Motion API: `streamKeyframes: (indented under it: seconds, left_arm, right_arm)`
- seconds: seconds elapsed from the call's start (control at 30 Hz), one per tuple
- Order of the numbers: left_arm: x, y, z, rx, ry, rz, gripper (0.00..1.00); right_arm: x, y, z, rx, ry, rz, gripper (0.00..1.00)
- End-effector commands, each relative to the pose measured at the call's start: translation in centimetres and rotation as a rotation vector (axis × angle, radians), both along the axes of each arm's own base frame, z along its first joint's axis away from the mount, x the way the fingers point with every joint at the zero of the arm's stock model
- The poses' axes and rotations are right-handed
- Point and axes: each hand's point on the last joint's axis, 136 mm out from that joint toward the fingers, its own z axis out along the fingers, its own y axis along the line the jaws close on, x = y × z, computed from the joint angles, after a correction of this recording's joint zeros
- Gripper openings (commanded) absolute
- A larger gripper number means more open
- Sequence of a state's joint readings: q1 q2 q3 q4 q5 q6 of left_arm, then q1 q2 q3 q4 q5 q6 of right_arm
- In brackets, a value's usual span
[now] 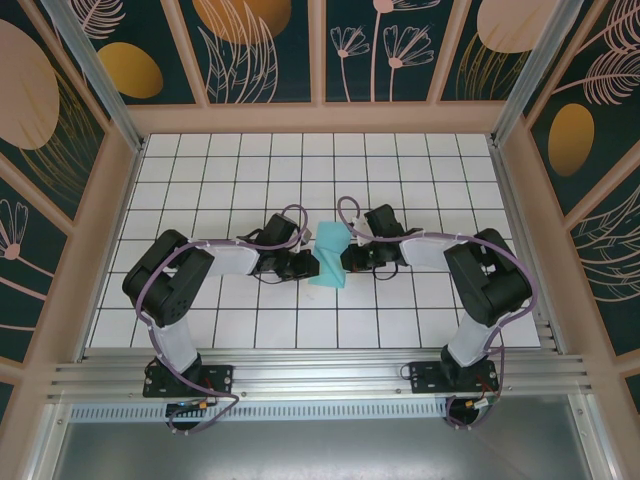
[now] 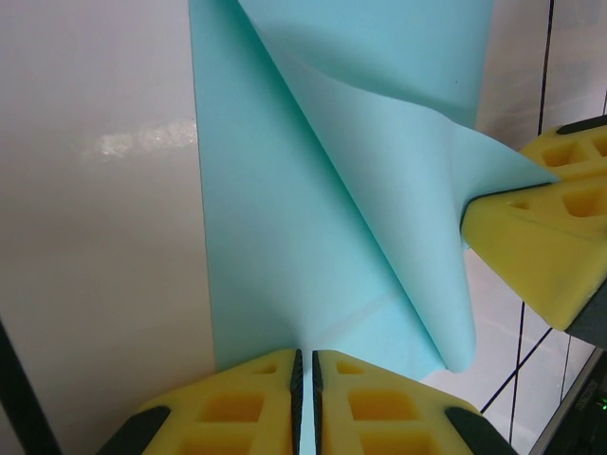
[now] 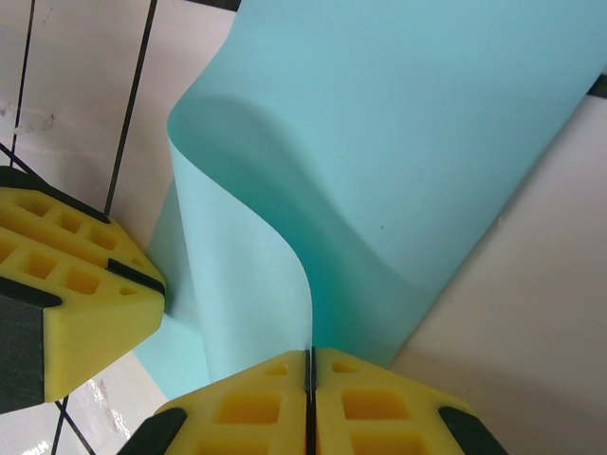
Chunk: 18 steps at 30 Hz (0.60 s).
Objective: Fold a paper plane with a square sheet of paper (pick it up from the middle)
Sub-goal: Fold the triangle a second time at the center of the table.
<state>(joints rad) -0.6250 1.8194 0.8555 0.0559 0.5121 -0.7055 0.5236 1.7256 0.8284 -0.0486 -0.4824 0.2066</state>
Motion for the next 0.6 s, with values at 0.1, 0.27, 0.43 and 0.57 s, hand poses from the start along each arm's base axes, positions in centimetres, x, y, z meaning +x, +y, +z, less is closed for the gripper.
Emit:
streamKeyframes:
  seconds: [0.1,0.27,0.43,0.57]
  left_arm:
    - [-0.57,0.42,-1.33,0.047,0.012,-0.021,0.16]
    - [-0.59,0.39,-1.44,0.048,0.016,-0.024,0.16]
    - [-0.60,0.39,-1.41,0.049,0.015,-0.024,0.16]
    - [-0.45,0.32,-1.17,0.045,0.008,-0.023,0.17]
  right_arm:
    - [0.56,-0.09,-0.64,-0.050,-0.006,0.016,0.11]
    - [0.49,0.07,-0.67,-0.046,0.000,0.022,0.11]
    - [0.38,-0.08,-0.84,-0.054,0.006,0.019,0.11]
    - [0.16,-0.30,-1.15,-0.057,0.011,0.011,0.11]
